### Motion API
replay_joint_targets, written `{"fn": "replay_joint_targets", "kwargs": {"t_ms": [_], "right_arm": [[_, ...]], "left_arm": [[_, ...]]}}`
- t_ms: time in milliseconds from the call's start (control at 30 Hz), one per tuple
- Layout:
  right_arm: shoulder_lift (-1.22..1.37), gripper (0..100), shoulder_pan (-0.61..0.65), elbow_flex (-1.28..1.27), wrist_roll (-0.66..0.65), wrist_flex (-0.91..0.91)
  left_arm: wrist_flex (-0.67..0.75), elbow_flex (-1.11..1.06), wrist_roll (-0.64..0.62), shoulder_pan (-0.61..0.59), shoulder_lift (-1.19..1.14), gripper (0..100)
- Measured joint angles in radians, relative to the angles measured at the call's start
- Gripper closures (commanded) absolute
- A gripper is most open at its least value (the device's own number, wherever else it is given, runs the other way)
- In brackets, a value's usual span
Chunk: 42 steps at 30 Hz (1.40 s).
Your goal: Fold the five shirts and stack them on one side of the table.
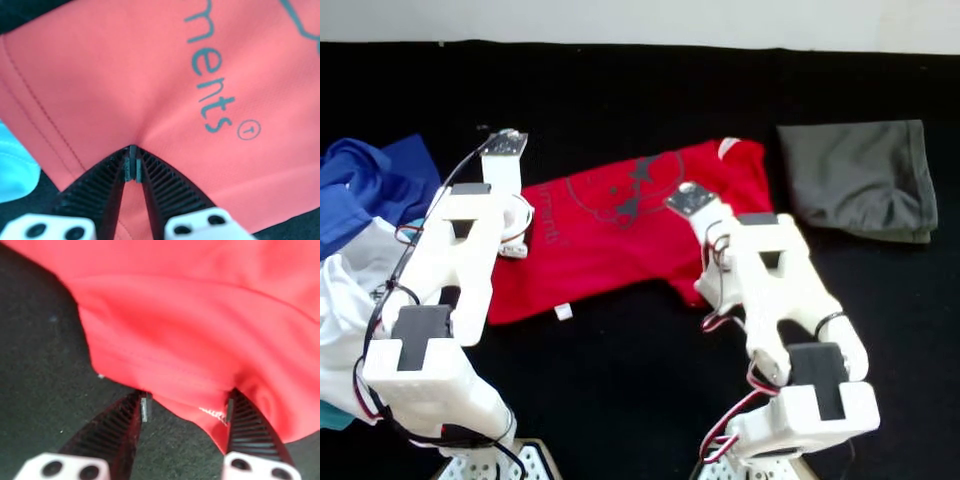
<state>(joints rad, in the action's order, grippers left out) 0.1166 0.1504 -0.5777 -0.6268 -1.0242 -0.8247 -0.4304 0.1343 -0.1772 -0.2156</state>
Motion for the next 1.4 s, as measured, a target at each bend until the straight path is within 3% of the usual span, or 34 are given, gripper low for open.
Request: {"fn": "replay_joint_targets", "kwargs": {"t_ms": [67, 167, 233, 433, 700, 900, 1100, 1267, 1400], "right_arm": [[0.034, 79.9, -0.005, 0.023, 0.000, 0.000], [0.052, 99.8, -0.009, 0.066, 0.000, -0.028], [0.054, 96.6, -0.017, 0.095, 0.000, -0.038], [0.087, 99.2, -0.031, 0.219, 0.000, -0.157], [0.098, 99.2, -0.026, 0.582, 0.000, -0.393], [0.143, 99.2, -0.025, 0.723, 0.031, -0.327], [0.374, 98.5, -0.025, 0.902, 0.129, -0.203], [0.621, 82.5, -0.025, 1.197, 0.190, -0.207], [0.792, 82.4, -0.023, 1.467, 0.278, -0.264]], "left_arm": [[0.000, 0.000, 0.000, 0.000, 0.000, 99], [0.000, 0.000, 0.000, 0.000, 0.000, 99], [0.000, 0.000, 0.000, 0.000, 0.000, 99], [0.000, 0.000, 0.000, 0.000, 0.000, 99], [0.000, 0.000, 0.000, 0.000, 0.000, 99], [0.000, 0.000, 0.000, 0.000, 0.000, 99], [0.000, 0.000, 0.000, 0.000, 0.000, 99], [0.000, 0.000, 0.000, 0.000, 0.000, 99], [0.000, 0.000, 0.000, 0.000, 0.000, 99]]}}
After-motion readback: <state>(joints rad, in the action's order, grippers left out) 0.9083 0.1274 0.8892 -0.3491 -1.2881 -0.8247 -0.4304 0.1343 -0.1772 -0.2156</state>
